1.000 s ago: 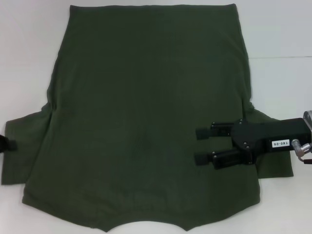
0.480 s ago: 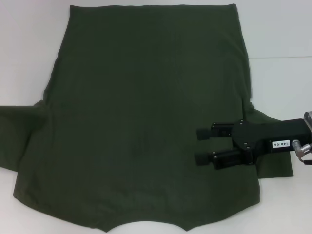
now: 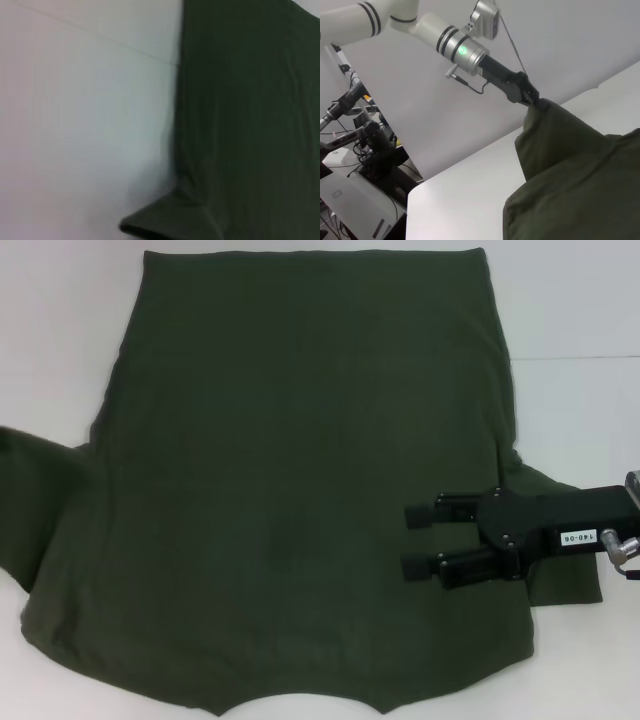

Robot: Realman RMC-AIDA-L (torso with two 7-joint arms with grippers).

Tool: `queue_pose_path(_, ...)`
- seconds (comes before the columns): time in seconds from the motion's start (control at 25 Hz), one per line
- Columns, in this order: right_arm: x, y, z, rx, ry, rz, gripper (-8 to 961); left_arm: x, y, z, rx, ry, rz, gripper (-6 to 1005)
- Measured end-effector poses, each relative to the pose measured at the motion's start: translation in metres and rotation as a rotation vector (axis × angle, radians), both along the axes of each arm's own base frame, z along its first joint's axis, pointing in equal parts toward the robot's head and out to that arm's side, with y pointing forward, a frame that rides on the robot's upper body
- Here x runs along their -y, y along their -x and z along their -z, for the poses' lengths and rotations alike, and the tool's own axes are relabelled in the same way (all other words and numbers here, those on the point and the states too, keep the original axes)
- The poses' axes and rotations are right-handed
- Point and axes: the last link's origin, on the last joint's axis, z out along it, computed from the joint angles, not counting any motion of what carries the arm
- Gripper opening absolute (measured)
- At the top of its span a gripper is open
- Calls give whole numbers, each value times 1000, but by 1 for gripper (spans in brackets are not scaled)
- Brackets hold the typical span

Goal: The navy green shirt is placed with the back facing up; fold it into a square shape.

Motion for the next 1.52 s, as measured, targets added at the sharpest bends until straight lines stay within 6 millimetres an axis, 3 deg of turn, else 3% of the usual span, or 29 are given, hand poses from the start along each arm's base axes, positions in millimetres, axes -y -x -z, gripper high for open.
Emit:
queue_pose_path(0.44,0,0,0,0,0,0,927,-21,-41,39,103,16,-50,4)
queue_pose_path(1.24,2,-2,1,6,11,5,927,-37,-61,132,101,-41,-33,52)
queue_pose_path(1.52,2,-2,1,6,11,5,927,-36,-68,162,89,-67,-6,186)
